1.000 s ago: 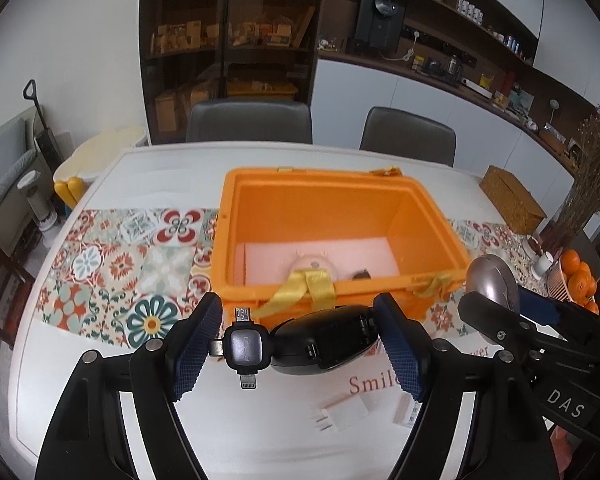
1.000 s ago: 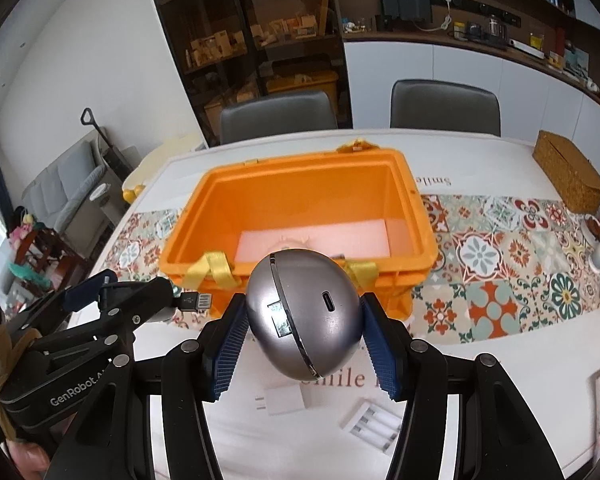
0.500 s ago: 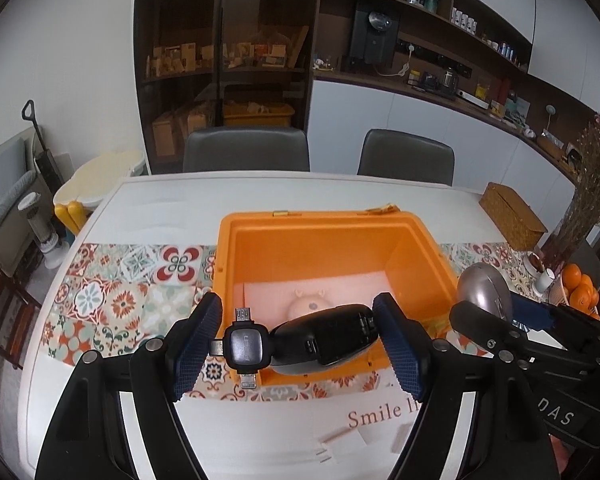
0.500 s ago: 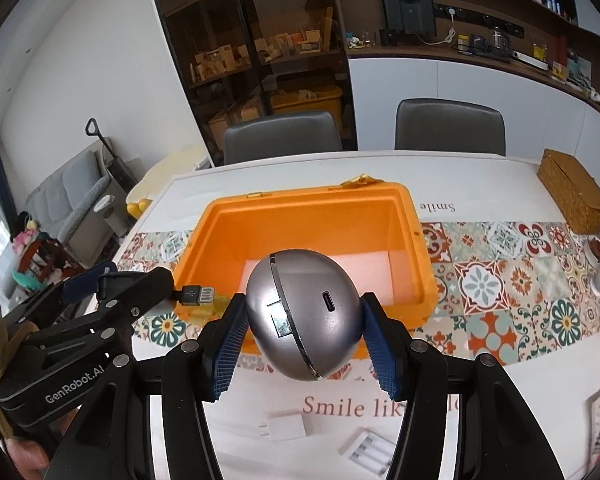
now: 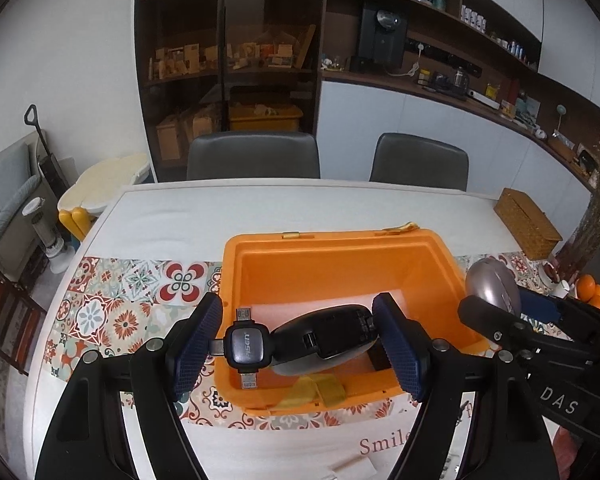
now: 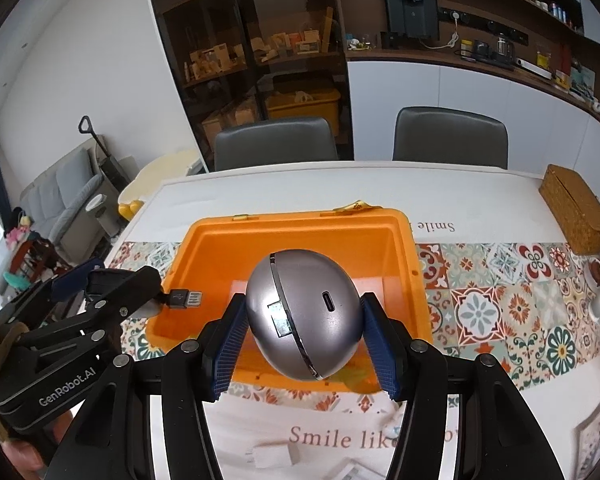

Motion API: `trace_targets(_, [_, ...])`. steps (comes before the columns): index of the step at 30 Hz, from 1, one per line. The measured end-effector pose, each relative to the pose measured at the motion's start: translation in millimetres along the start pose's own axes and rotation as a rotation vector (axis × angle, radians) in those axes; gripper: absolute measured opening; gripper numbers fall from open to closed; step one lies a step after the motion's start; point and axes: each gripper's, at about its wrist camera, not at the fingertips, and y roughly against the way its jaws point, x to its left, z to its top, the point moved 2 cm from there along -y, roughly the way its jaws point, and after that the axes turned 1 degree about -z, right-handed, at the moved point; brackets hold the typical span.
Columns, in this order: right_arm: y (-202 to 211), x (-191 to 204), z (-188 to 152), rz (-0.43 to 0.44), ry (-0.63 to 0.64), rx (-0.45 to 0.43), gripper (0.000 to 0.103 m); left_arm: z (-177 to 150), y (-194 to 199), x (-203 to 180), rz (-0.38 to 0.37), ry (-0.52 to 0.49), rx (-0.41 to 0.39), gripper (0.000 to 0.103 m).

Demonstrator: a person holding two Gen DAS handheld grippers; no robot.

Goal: Organize rigid objects
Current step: 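Lower the reel into the orange crate and open the left gripper while the right releases the speaker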

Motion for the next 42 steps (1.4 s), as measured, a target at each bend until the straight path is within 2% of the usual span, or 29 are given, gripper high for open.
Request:
trace_targets(1, [-4, -1, 2, -0.002, 0.000, 0.006, 0.057, 1, -4, 1, 0.003, 0.000, 0.003, 0.073])
trace_targets(2, [-8, -1, 3, -0.004, 0.002, 0.011, 0.057, 2, -7, 1, 0.004, 0.000, 0.009, 0.060])
trace_targets(3, [-11, -2, 4, -0.007, 0.002, 0.017, 0.057, 3, -12, 2, 0.004, -0.001, 0.018, 0.054])
trace_targets(4, [-17, -3, 5, -0.010, 0.001, 0.028, 0.057, 4, -16, 2, 0.002, -0.001, 0.028, 0.052])
trace_targets(10, [-49, -5, 7, -0.024, -0.013, 0.092, 0.057, 9, -54, 1, 0.022, -0.035, 0.077, 0.049])
trace_targets(18, [-72, -13, 5, -0.037, -0.036, 0.146, 0.057, 12, -68, -4, 0.071, -0.064, 0.123, 0.050])
trace_targets(21, [-78, -15, 8, -0.034, -0.041, 0.164, 0.057, 12, -71, -4, 0.095, -0.068, 0.155, 0.055])
trace_targets(23, [-80, -15, 9, -0.037, -0.039, 0.171, 0.057, 13, -72, -2, 0.094, -0.052, 0.168, 0.070])
trace_targets(26, [-86, -18, 10, -0.038, -0.048, 0.184, 0.057, 14, -70, 2, 0.116, -0.041, 0.160, 0.085])
trace_targets(27, [-87, -19, 11, -0.035, -0.055, 0.189, 0.057, 13, -68, 3, 0.128, -0.041, 0.154, 0.087])
trace_targets(29, [-90, -21, 10, -0.034, -0.064, 0.195, 0.062, 14, -65, 5, 0.141, -0.040, 0.143, 0.089])
trace_targets(30, [-89, -22, 11, -0.044, -0.068, 0.189, 0.072, 13, -63, 6, 0.145, -0.039, 0.139, 0.090])
trace_targets(31, [-88, -23, 11, -0.056, -0.072, 0.179, 0.076, 13, -61, 7, 0.151, -0.037, 0.135, 0.092])
trace_targets(42, [-59, -29, 7, -0.088, -0.094, 0.135, 0.076, 1, -34, 9, 0.121, 0.003, 0.119, 0.099])
